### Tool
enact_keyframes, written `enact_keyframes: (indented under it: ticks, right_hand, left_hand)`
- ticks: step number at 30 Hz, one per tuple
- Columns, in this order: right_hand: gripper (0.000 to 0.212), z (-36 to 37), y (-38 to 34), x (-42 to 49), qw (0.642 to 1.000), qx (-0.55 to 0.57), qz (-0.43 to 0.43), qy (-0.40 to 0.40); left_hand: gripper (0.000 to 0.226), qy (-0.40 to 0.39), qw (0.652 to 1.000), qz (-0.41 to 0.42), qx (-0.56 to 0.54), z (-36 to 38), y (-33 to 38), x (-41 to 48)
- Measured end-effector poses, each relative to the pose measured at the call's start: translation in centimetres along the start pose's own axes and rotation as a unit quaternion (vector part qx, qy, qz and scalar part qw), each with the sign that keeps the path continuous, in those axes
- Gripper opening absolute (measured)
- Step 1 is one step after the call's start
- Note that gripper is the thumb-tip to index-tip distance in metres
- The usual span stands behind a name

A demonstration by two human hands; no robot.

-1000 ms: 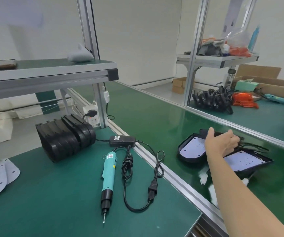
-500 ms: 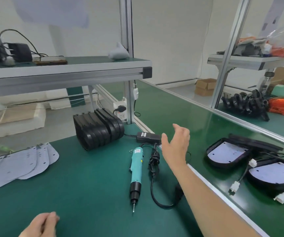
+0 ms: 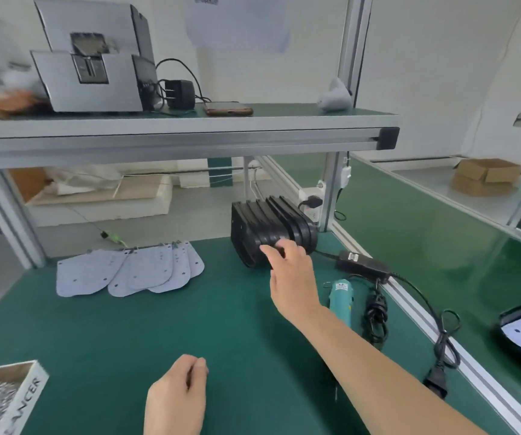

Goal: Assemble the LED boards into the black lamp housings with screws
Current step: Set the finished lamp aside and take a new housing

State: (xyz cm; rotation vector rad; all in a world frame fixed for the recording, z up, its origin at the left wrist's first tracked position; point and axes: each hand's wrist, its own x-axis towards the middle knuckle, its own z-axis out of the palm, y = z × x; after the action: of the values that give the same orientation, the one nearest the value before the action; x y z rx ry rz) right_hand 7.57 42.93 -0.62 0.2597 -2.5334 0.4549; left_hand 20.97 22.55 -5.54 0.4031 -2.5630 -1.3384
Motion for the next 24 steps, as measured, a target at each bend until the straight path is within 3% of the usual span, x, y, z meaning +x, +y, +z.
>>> enact_keyframes:
  ticks: [3,7,10,12,15,17,20,24]
  right_hand:
    - [0.065,1.7,-1.0,1.9,0.987,-0.106,-0.094,-0.077]
    - [0.032,2.3,-0.8,4.1,0.953,-0.224,-0.168,-0.113]
    - [0.021,2.2,-0.3,5.3,0.937,-0.269,-0.187,-0.117]
    - [0.02,2.0,-0.2,5.6,0.935,-0.274,-0.199,-0.109]
    - [0.027,1.9,-0.5,5.1,0.945,-0.247,-0.197,-0.079]
    - [0.024,2.0,-1.0,4.5,0.956,-0.218,-0.189,-0.058]
    - [0.019,2.3,-2.3,3.0,0.97,-0.172,-0.17,-0.022]
    - [0.024,2.3,-4.9,0.3,0.986,-0.091,-0.137,0.039]
  left_hand:
    - [0.028,-0.014,1.0,-0.004,-0.004,-0.2,-0.1,0.0]
    - [0.029,-0.049,0.997,-0.028,-0.044,-0.9,-0.1,0.1]
    - [0.034,-0.075,0.977,-0.118,-0.163,-2.2,0.0,0.7]
    - [0.039,-0.038,0.953,-0.155,-0.259,-4.0,-0.2,1.5]
    - [0.046,0.072,0.942,-0.125,-0.304,-8.5,-1.2,3.3]
    - [0.046,0.153,0.951,-0.094,-0.25,-12.0,-2.4,4.3]
    - [0.052,0.239,0.966,-0.076,-0.061,-16.1,-4.6,4.5]
    - [0.048,0.267,0.955,-0.119,0.057,-17.9,-5.9,3.9]
